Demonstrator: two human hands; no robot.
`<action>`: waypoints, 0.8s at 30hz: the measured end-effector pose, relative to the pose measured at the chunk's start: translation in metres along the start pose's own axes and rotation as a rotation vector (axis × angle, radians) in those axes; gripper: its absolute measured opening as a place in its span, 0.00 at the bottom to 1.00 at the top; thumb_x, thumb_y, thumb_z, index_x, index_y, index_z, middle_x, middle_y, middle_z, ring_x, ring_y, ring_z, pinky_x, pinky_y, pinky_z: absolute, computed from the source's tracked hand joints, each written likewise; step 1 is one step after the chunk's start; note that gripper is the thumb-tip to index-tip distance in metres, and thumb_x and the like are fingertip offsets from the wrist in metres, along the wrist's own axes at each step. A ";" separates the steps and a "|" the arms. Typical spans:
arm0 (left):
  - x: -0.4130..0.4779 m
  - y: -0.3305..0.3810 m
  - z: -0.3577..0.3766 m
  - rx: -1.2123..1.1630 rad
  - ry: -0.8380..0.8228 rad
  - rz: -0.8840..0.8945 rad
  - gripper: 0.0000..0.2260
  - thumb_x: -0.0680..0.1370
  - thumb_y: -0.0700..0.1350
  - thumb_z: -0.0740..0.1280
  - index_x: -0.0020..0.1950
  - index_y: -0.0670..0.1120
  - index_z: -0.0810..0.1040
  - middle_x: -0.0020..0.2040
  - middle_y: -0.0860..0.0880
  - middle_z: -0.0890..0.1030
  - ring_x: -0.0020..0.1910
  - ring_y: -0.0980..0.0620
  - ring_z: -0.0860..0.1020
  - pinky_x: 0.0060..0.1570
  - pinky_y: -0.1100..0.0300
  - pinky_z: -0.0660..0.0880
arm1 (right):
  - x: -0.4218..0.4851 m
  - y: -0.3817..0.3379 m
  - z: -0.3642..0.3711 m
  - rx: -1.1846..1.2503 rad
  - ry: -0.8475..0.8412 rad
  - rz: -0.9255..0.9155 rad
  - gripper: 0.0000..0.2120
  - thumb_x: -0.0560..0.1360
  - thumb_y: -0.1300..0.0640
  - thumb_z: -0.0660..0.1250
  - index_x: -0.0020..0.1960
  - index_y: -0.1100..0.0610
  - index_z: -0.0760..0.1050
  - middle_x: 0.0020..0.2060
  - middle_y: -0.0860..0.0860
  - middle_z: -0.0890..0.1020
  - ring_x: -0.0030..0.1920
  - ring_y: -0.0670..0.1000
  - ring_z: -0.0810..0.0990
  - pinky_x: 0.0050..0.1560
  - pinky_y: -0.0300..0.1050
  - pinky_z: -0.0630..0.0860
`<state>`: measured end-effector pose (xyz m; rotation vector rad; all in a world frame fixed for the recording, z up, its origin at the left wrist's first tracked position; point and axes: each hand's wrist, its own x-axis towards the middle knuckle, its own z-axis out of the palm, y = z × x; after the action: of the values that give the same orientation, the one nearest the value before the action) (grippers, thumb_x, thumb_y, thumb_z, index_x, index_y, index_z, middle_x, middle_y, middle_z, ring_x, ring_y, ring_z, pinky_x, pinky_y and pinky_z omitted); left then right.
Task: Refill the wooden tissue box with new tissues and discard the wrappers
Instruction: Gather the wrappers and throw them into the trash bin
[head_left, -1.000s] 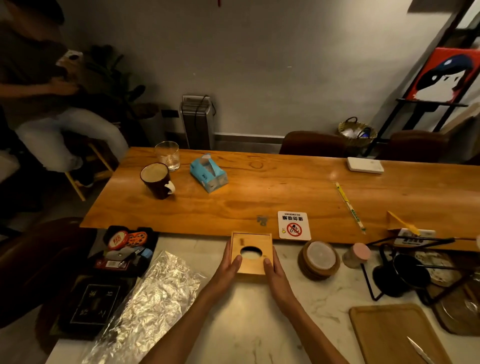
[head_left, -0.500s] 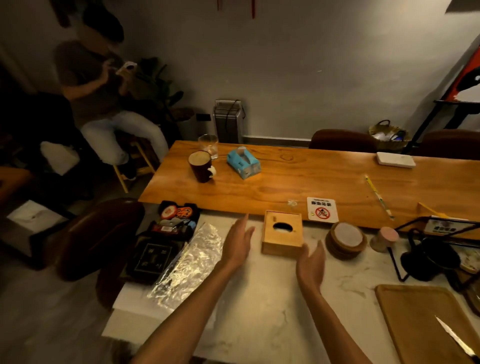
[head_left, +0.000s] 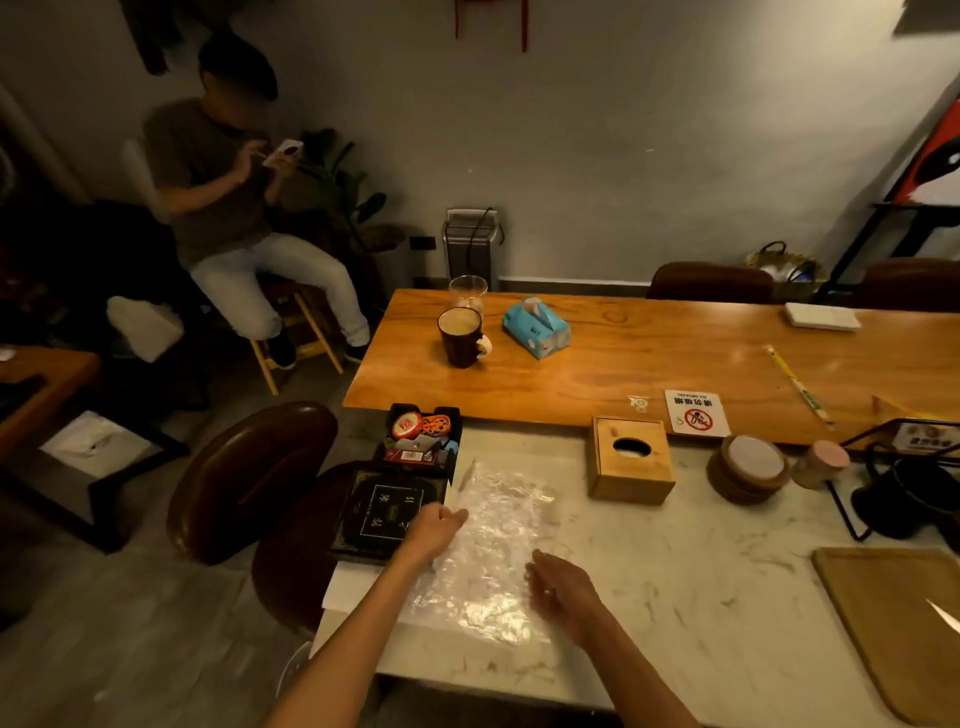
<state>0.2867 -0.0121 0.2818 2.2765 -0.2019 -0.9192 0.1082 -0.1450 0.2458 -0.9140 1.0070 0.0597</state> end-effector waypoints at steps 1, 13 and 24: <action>0.001 -0.003 0.001 0.033 -0.042 0.009 0.11 0.79 0.52 0.66 0.41 0.47 0.73 0.40 0.47 0.73 0.40 0.50 0.75 0.45 0.55 0.72 | -0.004 -0.001 0.000 -0.033 0.000 -0.013 0.06 0.75 0.59 0.70 0.41 0.60 0.77 0.33 0.57 0.78 0.29 0.50 0.74 0.33 0.43 0.71; -0.068 -0.009 0.046 -0.424 -0.420 -0.001 0.36 0.74 0.59 0.70 0.75 0.47 0.59 0.68 0.44 0.75 0.66 0.42 0.74 0.66 0.48 0.69 | -0.081 -0.015 -0.079 0.008 -0.139 -0.206 0.16 0.76 0.65 0.68 0.62 0.55 0.80 0.50 0.60 0.83 0.53 0.58 0.84 0.56 0.57 0.79; -0.122 0.263 -0.033 -0.405 -0.474 0.667 0.16 0.77 0.38 0.68 0.65 0.42 0.74 0.56 0.41 0.84 0.55 0.43 0.83 0.53 0.53 0.81 | -0.181 -0.269 -0.133 -0.307 -0.197 -0.574 0.15 0.75 0.58 0.70 0.61 0.56 0.79 0.52 0.60 0.83 0.50 0.57 0.84 0.50 0.52 0.82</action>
<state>0.2444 -0.1514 0.5350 1.4393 -0.8413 -0.9961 0.0303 -0.3454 0.5227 -1.4227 0.5316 -0.1811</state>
